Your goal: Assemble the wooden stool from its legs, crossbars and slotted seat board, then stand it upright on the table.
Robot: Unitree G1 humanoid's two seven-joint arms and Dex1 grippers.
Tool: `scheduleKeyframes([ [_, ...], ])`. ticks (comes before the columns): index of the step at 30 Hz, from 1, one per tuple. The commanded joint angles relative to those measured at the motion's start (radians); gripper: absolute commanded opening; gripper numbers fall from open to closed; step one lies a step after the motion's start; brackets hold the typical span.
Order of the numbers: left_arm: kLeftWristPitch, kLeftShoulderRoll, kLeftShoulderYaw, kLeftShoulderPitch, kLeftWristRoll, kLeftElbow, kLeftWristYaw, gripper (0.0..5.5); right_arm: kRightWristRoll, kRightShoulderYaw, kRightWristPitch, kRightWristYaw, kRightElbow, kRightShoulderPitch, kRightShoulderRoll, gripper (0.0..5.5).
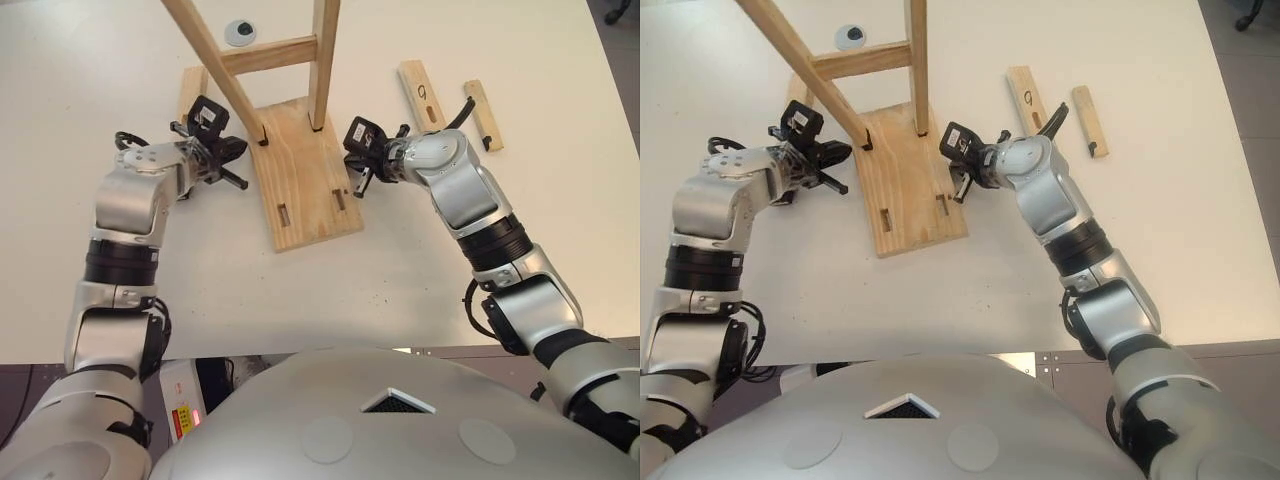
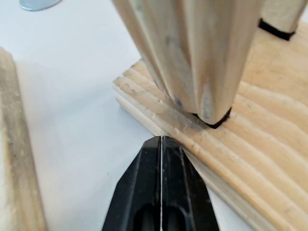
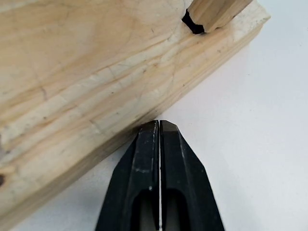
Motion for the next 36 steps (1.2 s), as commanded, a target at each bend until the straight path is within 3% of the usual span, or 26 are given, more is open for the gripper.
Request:
scheduleKeyframes([
  [1, -0.059, -0.062, 0.011, -0.081, 0.006, 0.097, -0.002, 0.00, 0.008, -0.019, 0.009, -0.058, 0.049, -0.014, 0.046, 0.04],
  [6, -0.086, -0.077, 0.024, -0.080, 0.019, 0.131, -0.001, 0.00, 0.012, -0.032, 0.010, -0.081, 0.049, -0.020, 0.046, 0.04],
  [9, -0.065, -0.029, 0.092, -0.056, 0.001, 0.035, 0.013, 0.00, 0.075, -0.147, 0.103, -0.084, -0.065, -0.033, 0.026, 0.04],
  [13, -0.031, 0.033, 0.310, -0.058, -0.066, -0.093, 0.082, 0.00, 0.154, -0.334, 0.267, -0.079, -0.199, -0.097, -0.076, 0.76],
  [17, -0.062, 0.053, 0.407, -0.064, -0.064, -0.114, 0.154, 0.00, 0.122, -0.378, 0.212, -0.119, -0.125, -0.116, -0.195, 1.38],
  [22, -0.094, 0.035, 0.410, -0.060, -0.049, -0.120, 0.207, 0.00, 0.118, -0.366, 0.180, -0.177, -0.107, -0.012, -0.205, 2.30],
  [30, -0.065, 0.048, 0.385, -0.042, -0.037, -0.102, 0.206, 0.00, 0.144, -0.486, 0.125, -0.326, -0.052, -0.038, -0.199, 2.49],
  [34, -0.042, 0.021, 0.366, -0.026, -0.041, -0.153, 0.219, 0.00, 0.154, -0.507, 0.112, -0.318, 0.012, 0.001, -0.242, 3.12],
  [36, -0.040, -0.005, 0.363, -0.011, -0.043, -0.177, 0.234, 0.00, 0.162, -0.511, 0.075, -0.300, 0.092, 0.000, -0.250, 3.18],
])
